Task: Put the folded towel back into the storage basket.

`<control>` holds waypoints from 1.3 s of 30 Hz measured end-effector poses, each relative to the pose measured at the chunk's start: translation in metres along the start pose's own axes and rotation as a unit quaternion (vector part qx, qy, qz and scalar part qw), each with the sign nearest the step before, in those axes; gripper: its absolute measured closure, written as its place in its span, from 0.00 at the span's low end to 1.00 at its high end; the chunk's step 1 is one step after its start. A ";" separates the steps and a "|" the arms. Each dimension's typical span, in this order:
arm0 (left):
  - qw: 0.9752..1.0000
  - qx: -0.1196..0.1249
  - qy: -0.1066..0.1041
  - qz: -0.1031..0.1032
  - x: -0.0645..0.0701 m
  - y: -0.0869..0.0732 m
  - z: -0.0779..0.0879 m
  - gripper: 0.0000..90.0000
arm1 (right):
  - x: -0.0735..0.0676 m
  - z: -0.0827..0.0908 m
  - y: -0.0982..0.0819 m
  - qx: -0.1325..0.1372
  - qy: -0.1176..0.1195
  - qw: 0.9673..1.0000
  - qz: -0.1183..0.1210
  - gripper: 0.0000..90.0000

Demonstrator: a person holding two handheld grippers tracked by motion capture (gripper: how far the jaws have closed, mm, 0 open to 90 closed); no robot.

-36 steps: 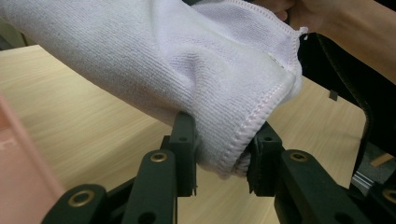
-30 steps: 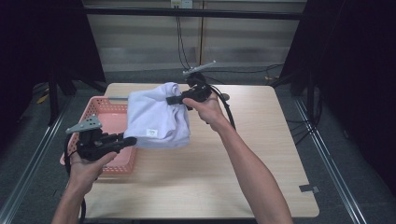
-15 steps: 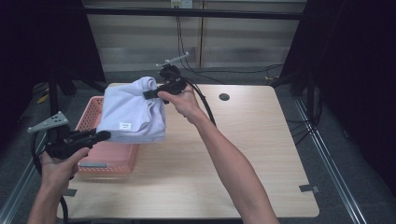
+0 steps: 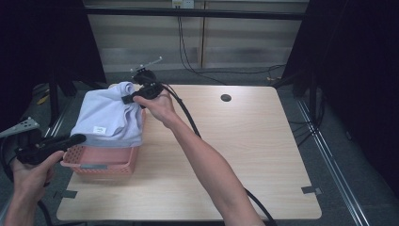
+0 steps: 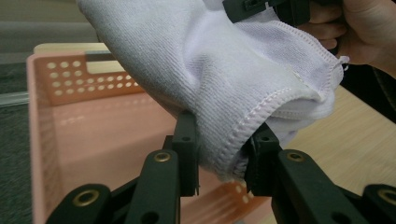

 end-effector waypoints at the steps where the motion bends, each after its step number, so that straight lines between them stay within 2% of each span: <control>1: 1.000 0.001 0.006 0.002 -0.003 -0.002 0.002 0.78 | -0.002 -0.005 -0.001 -0.001 0.000 1.000 -0.002 0.78; 8: 0.999 0.004 0.036 0.021 -0.025 -0.014 0.017 0.79 | -0.019 -0.032 -0.013 0.003 -0.012 1.000 -0.015 0.77; 10: 0.999 -0.006 0.044 0.019 -0.030 -0.018 0.018 0.79 | -0.020 -0.039 -0.017 0.005 -0.010 1.000 -0.023 0.77; 13: 0.998 -0.018 0.054 0.024 -0.035 -0.026 0.015 0.79 | -0.021 -0.049 -0.025 -0.004 -0.016 1.000 -0.022 0.77; 15: 0.998 -0.024 0.056 0.029 -0.038 -0.033 0.011 0.79 | -0.019 -0.054 -0.031 -0.001 -0.020 1.000 -0.022 0.77; 17: 0.997 -0.044 0.064 0.030 -0.042 -0.044 0.001 0.79 | -0.014 -0.060 -0.039 -0.004 -0.022 0.999 -0.031 0.77; 19: 0.996 -0.051 0.064 0.029 -0.042 -0.046 -0.002 0.79 | -0.009 -0.065 -0.046 -0.006 -0.028 0.999 -0.037 0.77; 21: 0.995 -0.060 0.074 0.026 -0.043 -0.048 -0.007 0.79 | -0.005 -0.071 -0.051 -0.008 -0.029 0.999 -0.044 0.77; 24: 0.994 -0.078 0.073 0.027 -0.044 -0.052 -0.011 0.78 | 0.001 -0.079 -0.058 -0.011 -0.032 0.998 -0.055 0.76; 25: 0.993 -0.085 0.074 0.022 -0.044 -0.054 -0.013 0.76 | 0.003 -0.082 -0.060 -0.014 -0.033 0.998 -0.055 0.73; 28: 0.992 -0.094 0.086 0.023 -0.040 -0.058 -0.015 0.60 | 0.011 -0.088 -0.066 -0.028 -0.050 0.998 -0.036 0.50; 29: 0.991 -0.089 0.096 0.019 -0.036 -0.058 -0.015 0.54 | 0.015 -0.087 -0.066 -0.025 -0.051 0.998 -0.037 0.44; 30: 0.992 -0.081 0.096 0.013 -0.030 -0.056 -0.015 0.47 | 0.018 -0.087 -0.065 -0.016 -0.047 0.998 -0.045 0.39; 31: 0.992 -0.077 0.096 0.004 -0.025 -0.054 -0.016 0.44 | 0.020 -0.085 -0.063 -0.013 -0.044 0.998 -0.045 0.36; 32: 0.993 -0.076 0.092 -0.004 -0.019 -0.050 -0.017 0.44 | 0.022 -0.082 -0.061 -0.009 -0.040 0.998 -0.038 0.36; 33: 0.993 -0.076 0.092 -0.004 -0.019 -0.050 -0.017 0.40 | 0.023 -0.079 -0.060 -0.011 -0.048 0.998 -0.028 0.36; 34: 0.994 -0.075 0.083 -0.008 -0.015 -0.046 -0.019 0.40 | 0.025 -0.074 -0.059 -0.012 -0.049 0.998 -0.027 0.36; 35: 0.994 -0.075 0.083 -0.008 -0.015 -0.046 -0.019 0.40 | 0.025 -0.074 -0.059 -0.012 -0.049 0.998 -0.027 0.36; 36: 0.995 -0.064 0.080 -0.008 -0.010 -0.042 -0.021 0.39 | 0.027 -0.064 -0.058 -0.001 -0.041 0.999 -0.025 0.37; 39: 0.995 -0.062 0.076 -0.009 -0.005 -0.041 -0.025 0.40 | 0.027 -0.048 -0.059 0.003 -0.032 0.999 -0.011 0.38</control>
Point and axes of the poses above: each handheld gripper's, and its own axes: z roughly backward along the jaws, y roughly out of its top, x roughly to its right, the point moved 3 cm from there along -z, roughly forward along the jaws, and after that the axes turned 4 degrees about x, right-handed, at the moved point
